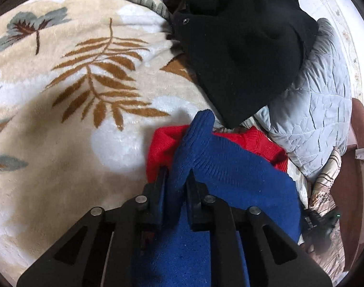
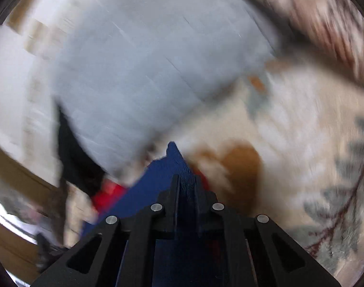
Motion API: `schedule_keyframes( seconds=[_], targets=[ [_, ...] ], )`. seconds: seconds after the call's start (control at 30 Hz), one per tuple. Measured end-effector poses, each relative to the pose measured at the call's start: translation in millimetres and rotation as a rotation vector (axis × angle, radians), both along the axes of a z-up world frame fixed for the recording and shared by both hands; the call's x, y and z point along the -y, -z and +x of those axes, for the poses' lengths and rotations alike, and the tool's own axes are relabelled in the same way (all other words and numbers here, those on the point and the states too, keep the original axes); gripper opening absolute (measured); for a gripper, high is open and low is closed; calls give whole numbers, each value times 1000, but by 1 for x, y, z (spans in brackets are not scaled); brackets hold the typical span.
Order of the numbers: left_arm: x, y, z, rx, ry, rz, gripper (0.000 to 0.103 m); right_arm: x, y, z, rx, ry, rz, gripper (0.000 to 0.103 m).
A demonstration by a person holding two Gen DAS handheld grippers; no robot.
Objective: Fold small clothes
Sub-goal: 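Lower the folded hem onto the sweater and open both grippers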
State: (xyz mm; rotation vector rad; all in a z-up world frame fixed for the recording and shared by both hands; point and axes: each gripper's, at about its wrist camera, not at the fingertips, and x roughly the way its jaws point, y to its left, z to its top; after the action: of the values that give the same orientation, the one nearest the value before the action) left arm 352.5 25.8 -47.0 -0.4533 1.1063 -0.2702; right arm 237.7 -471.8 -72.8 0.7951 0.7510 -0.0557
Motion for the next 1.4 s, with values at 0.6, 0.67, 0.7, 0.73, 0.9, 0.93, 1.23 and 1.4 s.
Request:
schedule_keyframes(
  seconds=[0.6,0.67,0.7,0.73,0.9,0.93,1.23,1.4],
  targets=[
    [2,-26,-117,41,37,83,22,-28,-37,-132,106,89,-7,44],
    [-9,-22,-132,12,-6,-11,33,-28,-29,-141,73,115,-5,49],
    [-14,-17,-140,13,-27,-57,36,-29,-22,-142,48,116,13,49],
    [-16,-12,-148,21,-42,-90,36,-33,-10,-140,7,99,36,49],
    [4,-16,-145,60,-30,23,36,-53,-15,-135,26,20,-68,9],
    [8,-17,-143,73,-44,43,36,-53,-21,-139,78,18,-50,9],
    [28,-13,-145,149,-32,225,38,-43,-9,-146,-9,51,-72,8],
    [31,-22,-155,199,-48,263,43,-40,-21,-154,18,102,-93,15]
  ],
)
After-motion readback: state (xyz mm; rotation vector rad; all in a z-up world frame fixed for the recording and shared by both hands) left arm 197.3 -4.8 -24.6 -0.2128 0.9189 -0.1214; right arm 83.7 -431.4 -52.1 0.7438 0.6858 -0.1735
